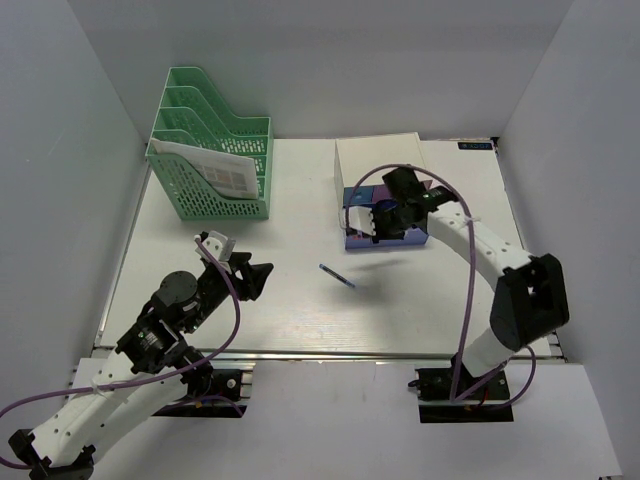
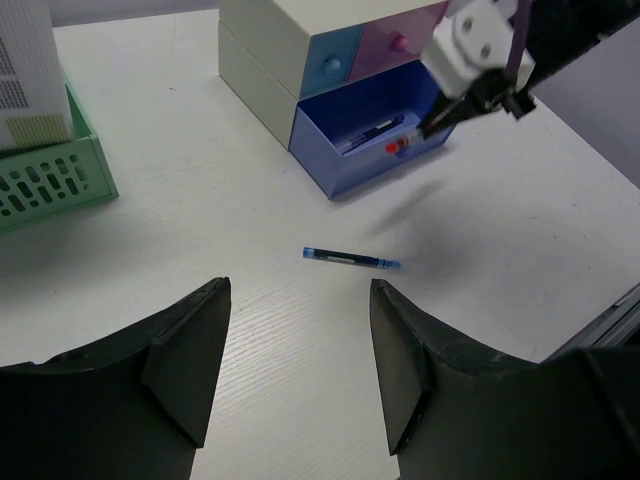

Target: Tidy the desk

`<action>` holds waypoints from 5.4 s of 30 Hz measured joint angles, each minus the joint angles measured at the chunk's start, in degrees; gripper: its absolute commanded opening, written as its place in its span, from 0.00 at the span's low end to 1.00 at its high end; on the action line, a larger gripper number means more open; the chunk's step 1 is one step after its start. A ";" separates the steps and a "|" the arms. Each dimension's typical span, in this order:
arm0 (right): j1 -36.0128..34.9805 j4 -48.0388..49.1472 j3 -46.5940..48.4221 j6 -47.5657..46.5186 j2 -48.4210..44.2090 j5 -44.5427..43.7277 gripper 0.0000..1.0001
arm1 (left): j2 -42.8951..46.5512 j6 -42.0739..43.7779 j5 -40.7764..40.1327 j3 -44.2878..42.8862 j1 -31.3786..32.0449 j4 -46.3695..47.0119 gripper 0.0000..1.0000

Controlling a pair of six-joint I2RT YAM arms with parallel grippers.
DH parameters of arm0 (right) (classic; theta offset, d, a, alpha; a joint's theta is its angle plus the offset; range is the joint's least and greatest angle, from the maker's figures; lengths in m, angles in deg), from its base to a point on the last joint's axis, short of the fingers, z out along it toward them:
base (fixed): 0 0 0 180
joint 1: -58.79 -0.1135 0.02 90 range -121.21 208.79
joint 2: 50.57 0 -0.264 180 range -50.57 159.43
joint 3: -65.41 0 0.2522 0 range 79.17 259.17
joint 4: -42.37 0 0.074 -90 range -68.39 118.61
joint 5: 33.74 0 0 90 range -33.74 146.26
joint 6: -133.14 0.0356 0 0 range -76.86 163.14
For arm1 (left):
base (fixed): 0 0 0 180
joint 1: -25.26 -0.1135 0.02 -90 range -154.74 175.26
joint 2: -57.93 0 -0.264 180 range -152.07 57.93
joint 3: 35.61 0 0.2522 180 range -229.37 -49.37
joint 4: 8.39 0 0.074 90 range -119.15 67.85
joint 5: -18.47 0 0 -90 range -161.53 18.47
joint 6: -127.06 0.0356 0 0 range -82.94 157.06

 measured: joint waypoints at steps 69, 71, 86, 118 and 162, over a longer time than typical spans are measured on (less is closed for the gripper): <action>27.65 27.32 -18.58 51.21 -21.88 33.24 0.60 | -79.14 56.17 26.80 -25.90 3.37 11.34 0.68; 27.65 27.34 -18.58 50.80 -22.77 33.42 0.60 | -81.70 56.83 27.08 -28.63 3.26 10.08 0.64; 27.65 27.32 -19.21 49.46 -24.09 33.51 0.60 | -86.93 58.12 35.28 -36.68 2.54 -3.41 0.20; 27.80 38.16 -26.80 53.46 -33.99 18.69 0.00 | -89.46 43.67 23.50 -55.67 2.21 11.15 0.09; 13.57 32.52 -20.17 11.08 -4.79 0.37 0.00 | -26.08 8.57 -4.81 -5.16 1.55 7.87 0.98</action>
